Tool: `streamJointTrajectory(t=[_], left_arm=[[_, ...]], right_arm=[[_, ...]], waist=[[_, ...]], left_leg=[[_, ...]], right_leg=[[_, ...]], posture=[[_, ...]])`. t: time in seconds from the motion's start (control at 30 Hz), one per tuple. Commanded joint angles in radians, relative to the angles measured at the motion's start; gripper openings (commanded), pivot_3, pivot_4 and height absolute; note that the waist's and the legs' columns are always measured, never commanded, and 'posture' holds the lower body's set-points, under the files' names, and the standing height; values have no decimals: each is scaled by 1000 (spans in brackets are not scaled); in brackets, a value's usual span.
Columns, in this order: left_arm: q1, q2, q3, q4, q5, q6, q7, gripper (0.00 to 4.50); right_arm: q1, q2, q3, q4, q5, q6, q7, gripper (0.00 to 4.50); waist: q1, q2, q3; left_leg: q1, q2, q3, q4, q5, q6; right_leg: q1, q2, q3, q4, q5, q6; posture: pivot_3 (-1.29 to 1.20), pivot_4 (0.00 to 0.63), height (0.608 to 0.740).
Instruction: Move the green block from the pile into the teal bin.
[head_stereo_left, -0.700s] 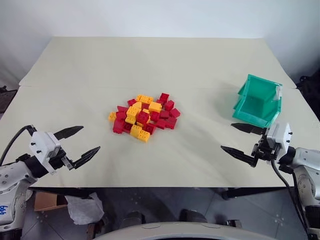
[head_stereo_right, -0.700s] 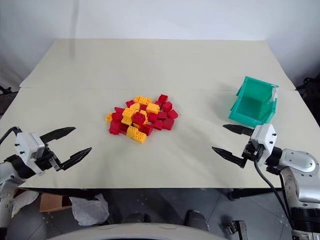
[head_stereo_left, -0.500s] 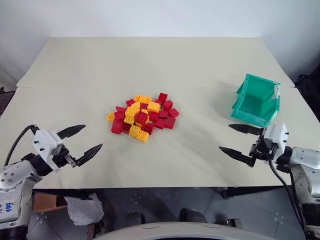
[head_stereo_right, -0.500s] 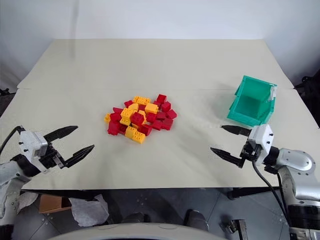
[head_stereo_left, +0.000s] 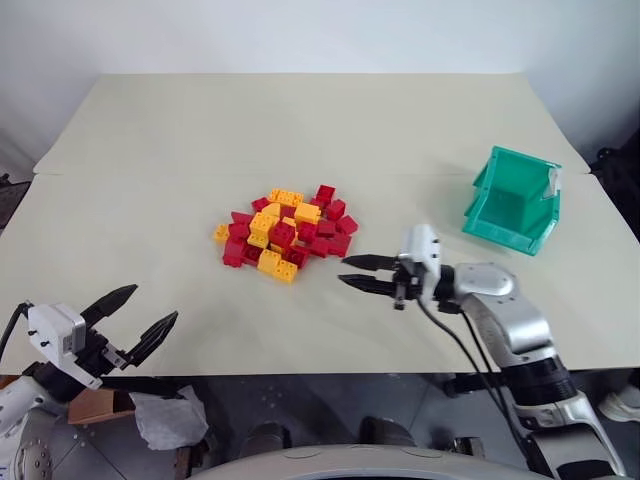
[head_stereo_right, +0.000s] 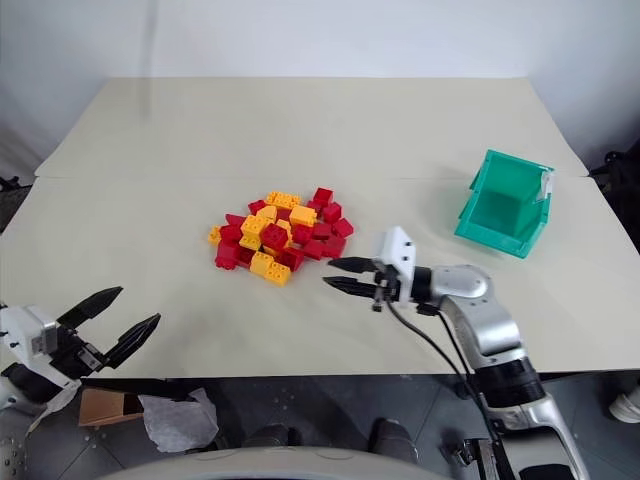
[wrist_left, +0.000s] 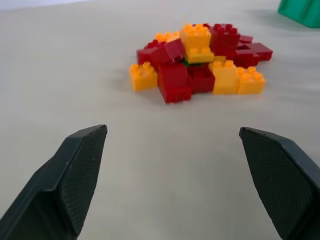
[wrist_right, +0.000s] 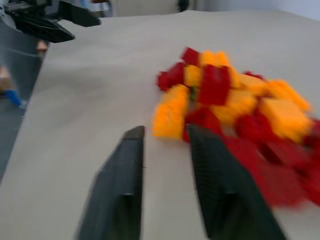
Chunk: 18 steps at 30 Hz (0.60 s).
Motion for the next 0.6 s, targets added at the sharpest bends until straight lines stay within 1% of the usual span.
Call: streamJointTrajectory(t=[0.03, 0.1, 0.2, 0.37, 0.47, 0.53, 0.6], left_arm=[[52, -35, 11, -63, -13, -30, 5, 4500], [61, -51, -5, -85, -10, -32, 14, 4500], [48, -78, -31, -113, -6, -19, 48, 4500], [3, -71, -58, -114, -1, -11, 73, 4500], [-24, -61, -67, -110, 0, -9, 83, 4500], [-35, -54, -67, -110, -4, -7, 86, 4500], [-41, -52, -66, -109, -4, -9, 91, 4500]], right_arm=[[-110, 120, 101, 63, -79, 35, -68, 118], [-175, 190, 137, 132, -121, 43, -101, 55], [-296, 305, 170, 292, -194, 34, -173, 55], [-437, 416, 183, 546, -283, -60, -240, 55], [-515, 463, 170, 714, -327, -131, -283, 55], [-562, 475, 160, 814, -358, -174, -317, 55], [-611, 478, 133, 915, -381, -231, -383, 55]], waist=[[-9, -1, -1], [-19, -1, -1], [-31, -1, -1], [-36, -2, -1], [-40, -2, -1], [-45, -2, -1], [-47, -2, -1]], left_leg=[[0, 0, 1, 1, -1, 0], [1, 1, 3, 1, -1, 0], [1, 2, 5, 1, -1, 0], [0, 1, 5, 0, -1, 0], [0, 2, 8, 0, -1, -1], [-1, 2, 10, 0, -1, -1], [-2, 2, 12, 0, -1, -1]], right_leg=[[0, 0, 0, 0, 0, 0], [-1, 1, 3, 1, 0, 0], [-5, 1, 5, 5, 0, -1], [-7, 1, 6, 7, 0, -1], [-9, 1, 8, 8, 0, -1], [-13, 1, 10, 11, 0, -1], [-15, 1, 10, 13, 0, -2]], posture=[[0, 150, 740], [0, 150, 740], [0, 150, 740], [0, 150, 740], [0, 150, 740], [0, 150, 740], [0, 150, 740]])
